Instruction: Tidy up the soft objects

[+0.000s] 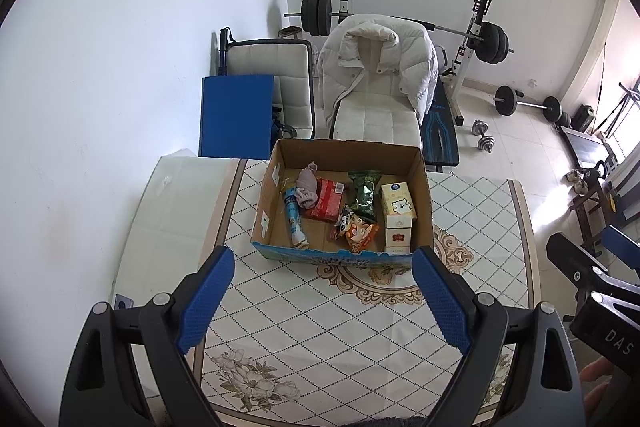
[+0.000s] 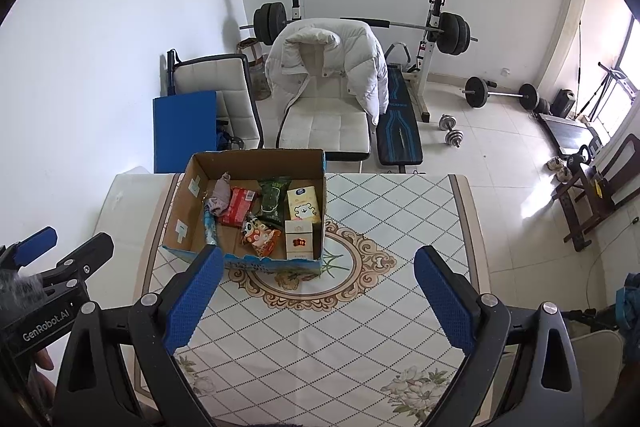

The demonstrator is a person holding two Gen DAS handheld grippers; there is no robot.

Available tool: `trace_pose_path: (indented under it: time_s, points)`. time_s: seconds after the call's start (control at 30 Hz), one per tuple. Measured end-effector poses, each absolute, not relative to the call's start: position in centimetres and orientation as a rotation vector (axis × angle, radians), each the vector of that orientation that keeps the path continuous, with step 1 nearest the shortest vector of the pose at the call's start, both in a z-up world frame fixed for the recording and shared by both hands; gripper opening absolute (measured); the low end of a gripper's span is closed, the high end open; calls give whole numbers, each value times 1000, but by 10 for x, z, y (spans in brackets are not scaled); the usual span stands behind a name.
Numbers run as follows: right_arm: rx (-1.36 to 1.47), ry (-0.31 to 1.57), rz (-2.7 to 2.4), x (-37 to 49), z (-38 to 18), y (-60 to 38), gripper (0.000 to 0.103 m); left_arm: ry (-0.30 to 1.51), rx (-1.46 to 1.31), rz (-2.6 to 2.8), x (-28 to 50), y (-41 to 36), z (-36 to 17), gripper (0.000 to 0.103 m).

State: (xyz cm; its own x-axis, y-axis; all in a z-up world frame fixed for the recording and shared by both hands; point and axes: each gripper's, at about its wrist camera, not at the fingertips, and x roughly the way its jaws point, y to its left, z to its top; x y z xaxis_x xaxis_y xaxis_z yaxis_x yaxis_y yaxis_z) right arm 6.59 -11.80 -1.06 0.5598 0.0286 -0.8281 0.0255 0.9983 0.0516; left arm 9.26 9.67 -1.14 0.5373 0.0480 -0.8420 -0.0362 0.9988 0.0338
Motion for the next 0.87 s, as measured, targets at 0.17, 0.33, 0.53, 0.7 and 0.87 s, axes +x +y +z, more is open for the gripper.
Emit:
trace_pose_path:
  time_s: [0.17, 0.33, 0.53, 0.7, 0.87]
  points:
    - [60, 981, -7, 63, -14, -119, 98, 1013, 15, 54, 92, 98, -15, 91]
    - [54, 986, -18, 61, -17, -121, 98, 1015, 17, 58, 92, 99, -16, 91]
    - [49, 977, -33, 59, -14, -124, 98, 1011, 14, 58, 93, 100, -15, 91]
    - [51, 974, -34, 60, -12, -126, 98, 1010, 16, 57, 93, 100, -15, 91]
    - [51, 978, -33, 61, -12, -126, 98, 1009, 13, 55, 94, 99, -14, 91]
